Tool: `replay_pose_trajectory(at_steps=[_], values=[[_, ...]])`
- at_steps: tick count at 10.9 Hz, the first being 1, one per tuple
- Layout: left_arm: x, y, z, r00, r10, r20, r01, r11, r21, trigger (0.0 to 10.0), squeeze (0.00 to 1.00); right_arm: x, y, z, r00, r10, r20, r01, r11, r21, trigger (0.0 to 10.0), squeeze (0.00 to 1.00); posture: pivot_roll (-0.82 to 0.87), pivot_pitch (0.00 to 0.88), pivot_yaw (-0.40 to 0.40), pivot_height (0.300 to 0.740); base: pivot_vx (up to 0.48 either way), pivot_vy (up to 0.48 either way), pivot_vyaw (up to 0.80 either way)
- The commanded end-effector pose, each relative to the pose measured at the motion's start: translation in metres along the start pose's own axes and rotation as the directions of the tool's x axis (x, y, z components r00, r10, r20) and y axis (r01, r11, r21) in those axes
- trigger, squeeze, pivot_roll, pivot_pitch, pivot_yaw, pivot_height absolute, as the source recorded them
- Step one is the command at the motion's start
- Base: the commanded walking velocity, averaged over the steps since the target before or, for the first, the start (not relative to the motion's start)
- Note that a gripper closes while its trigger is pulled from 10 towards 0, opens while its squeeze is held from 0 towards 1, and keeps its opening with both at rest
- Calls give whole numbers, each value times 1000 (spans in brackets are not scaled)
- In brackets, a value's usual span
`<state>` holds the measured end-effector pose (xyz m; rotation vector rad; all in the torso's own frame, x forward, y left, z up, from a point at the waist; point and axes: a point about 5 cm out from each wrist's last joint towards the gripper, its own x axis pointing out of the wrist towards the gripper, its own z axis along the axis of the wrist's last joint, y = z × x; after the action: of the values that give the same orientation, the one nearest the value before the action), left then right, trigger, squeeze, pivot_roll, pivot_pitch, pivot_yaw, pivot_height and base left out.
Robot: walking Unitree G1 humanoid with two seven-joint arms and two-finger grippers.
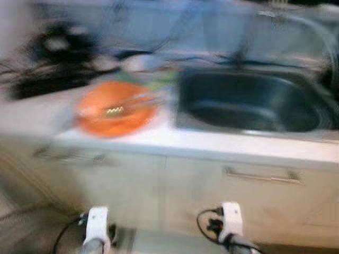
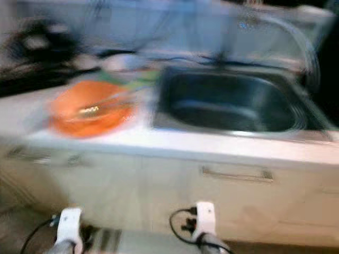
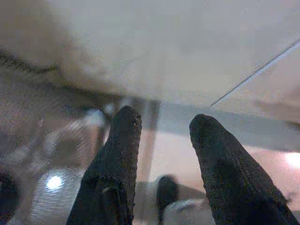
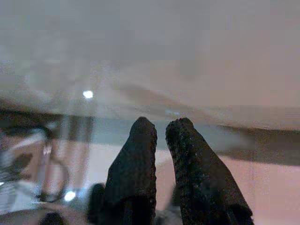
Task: Kitchen organization
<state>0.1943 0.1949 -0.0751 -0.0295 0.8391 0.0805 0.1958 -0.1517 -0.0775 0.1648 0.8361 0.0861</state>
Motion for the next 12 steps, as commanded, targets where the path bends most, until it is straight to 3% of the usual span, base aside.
replay_pose_trajectory(at_steps=[1, 5, 9, 11, 12], values=[[0, 3, -1, 1000, 10, -7, -10, 1000, 10, 10000, 0, 2, 1, 9, 1000, 2, 27, -2, 1000, 2, 10000, 0, 180, 9, -17, 740, 0, 0, 0], [-1, 2, 0, 1000, 7, 11, -7, 1000, 10, 10000, 0, 1, -3, 8, 1000, -8, 28, 8, 1000, -2, 10000, 0, 177, 6, -18, 740, 0, 0, 0], [-3, 7, -2, 999, 24, 35, -25, 999, 27, 10000, 0, -7, -27, -1, 997, -81, 18, 81, 997, -2, 10000, 0, 171, 0, -18, 740, 0, 0, 0], [-5, 17, 2, 993, 61, 103, -67, 996, 59, 10000, 0, -14, -44, 1, 986, -149, 76, 149, 989, 4, 10000, 0, 168, 0, -15, 740, 0, 0, 0], [-8, 23, 9, 980, 75, 183, -92, 992, 87, 10000, 0, -19, -55, 7, 974, -175, 141, 182, 983, -34, 10000, 0, 173, 0, -16, 740, 0, 0, 0]])
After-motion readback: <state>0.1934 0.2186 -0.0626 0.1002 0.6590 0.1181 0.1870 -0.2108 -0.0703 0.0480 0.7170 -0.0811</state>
